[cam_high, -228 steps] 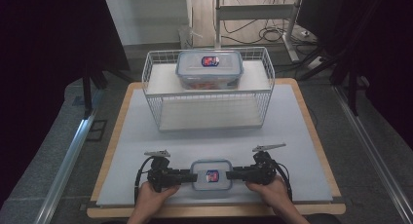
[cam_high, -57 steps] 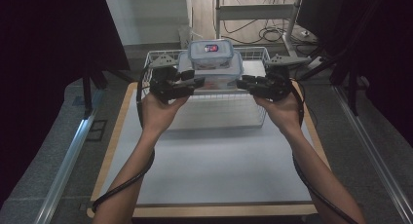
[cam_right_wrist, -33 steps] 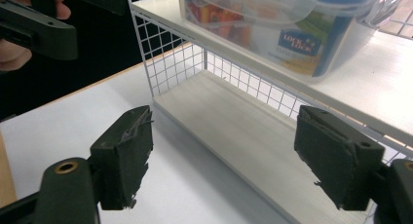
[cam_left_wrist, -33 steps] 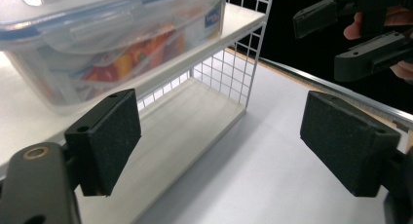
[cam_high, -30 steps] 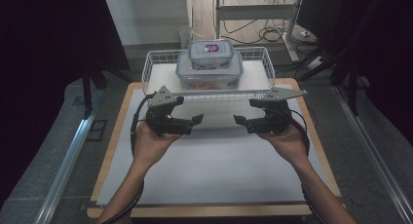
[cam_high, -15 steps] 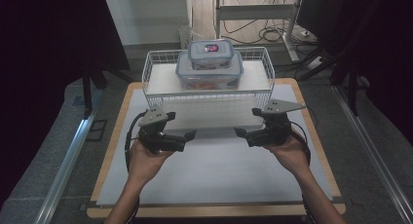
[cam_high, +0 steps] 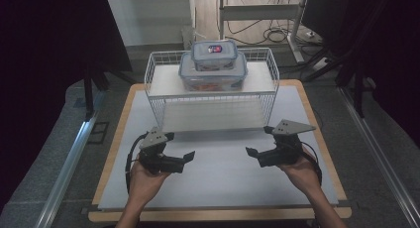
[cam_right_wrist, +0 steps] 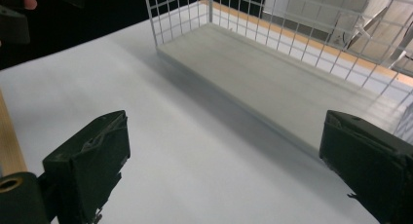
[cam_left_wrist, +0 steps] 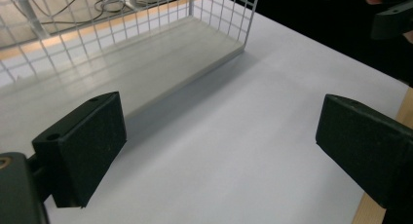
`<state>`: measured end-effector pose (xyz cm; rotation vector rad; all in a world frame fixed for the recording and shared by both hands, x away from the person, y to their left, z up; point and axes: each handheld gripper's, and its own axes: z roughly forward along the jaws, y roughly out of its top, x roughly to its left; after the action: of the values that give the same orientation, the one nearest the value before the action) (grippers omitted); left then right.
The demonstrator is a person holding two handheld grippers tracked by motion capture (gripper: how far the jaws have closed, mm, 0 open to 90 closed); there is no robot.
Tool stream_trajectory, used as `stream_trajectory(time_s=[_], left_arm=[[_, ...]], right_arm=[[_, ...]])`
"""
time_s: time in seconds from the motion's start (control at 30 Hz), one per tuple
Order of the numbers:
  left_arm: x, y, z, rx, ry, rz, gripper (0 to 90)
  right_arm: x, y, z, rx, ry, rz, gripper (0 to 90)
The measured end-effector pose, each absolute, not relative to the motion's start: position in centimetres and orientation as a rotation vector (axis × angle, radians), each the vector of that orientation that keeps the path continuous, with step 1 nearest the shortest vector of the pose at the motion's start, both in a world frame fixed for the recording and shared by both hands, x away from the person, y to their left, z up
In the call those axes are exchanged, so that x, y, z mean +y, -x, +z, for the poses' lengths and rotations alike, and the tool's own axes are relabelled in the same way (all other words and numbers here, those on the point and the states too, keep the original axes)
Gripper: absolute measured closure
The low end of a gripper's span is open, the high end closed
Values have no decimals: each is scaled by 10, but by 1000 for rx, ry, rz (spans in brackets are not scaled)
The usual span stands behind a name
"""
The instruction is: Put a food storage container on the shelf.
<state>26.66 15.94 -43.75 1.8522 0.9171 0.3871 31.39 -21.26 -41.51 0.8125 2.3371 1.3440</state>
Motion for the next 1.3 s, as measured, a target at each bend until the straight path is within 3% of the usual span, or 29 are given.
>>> stream_trajectory(time_s=[0.5,0.97,1.3], left_arm=[[175,-233,-471,976,-1866,462,39],[202,-201,-493,1059,-1876,537,29],[212,-200,-516,1106,-1896,527,25]], right_arm=[[-243,-285,-429,2297,-878,1331,25],[-269,-262,-467,2286,-927,1204,25],[-280,-261,-490,2309,-933,1106,25]])
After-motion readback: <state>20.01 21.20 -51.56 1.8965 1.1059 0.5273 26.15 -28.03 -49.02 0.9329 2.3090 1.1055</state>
